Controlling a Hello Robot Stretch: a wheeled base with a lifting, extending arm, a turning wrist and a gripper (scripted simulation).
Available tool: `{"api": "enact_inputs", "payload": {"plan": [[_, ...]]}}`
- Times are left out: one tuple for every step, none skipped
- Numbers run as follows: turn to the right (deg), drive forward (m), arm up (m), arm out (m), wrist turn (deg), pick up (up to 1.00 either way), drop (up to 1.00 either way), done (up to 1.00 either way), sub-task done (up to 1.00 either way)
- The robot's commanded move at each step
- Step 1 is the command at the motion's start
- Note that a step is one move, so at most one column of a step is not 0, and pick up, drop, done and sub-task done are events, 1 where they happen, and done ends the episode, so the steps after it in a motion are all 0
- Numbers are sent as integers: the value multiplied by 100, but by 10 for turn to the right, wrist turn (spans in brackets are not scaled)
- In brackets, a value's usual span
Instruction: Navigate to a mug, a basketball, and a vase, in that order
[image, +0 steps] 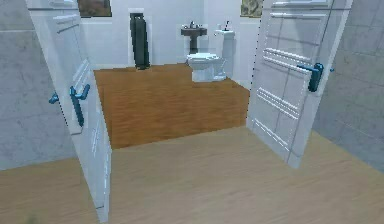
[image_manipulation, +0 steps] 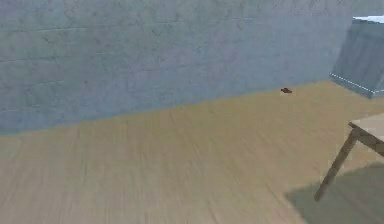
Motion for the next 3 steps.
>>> {"api": "enact_inputs", "payload": {"plan": [[0, 100, 0, 0, 0, 0, 0, 0, 0], [-180, 0, 0, 0, 0, 0, 0, 0, 0], [-30, 0, 0, 0, 0, 0, 0, 0, 0]]}}
